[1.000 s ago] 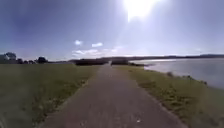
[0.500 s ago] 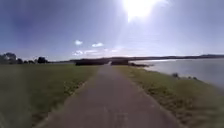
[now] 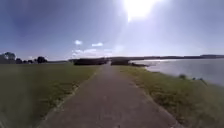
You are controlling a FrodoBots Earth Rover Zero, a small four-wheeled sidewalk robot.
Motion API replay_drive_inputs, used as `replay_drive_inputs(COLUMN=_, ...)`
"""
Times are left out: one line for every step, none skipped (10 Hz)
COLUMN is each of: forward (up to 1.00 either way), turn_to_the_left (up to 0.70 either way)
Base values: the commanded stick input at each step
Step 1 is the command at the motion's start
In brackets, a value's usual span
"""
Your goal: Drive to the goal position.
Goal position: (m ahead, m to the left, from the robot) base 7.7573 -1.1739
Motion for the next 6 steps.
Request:
replay_drive_inputs(forward=0.85, turn_to_the_left=0.0)
replay_drive_inputs(forward=0.85, turn_to_the_left=0.0)
replay_drive_inputs(forward=0.85, turn_to_the_left=0.0)
replay_drive_inputs(forward=0.85, turn_to_the_left=0.0)
replay_drive_inputs(forward=0.85, turn_to_the_left=0.0)
replay_drive_inputs(forward=0.85, turn_to_the_left=0.0)
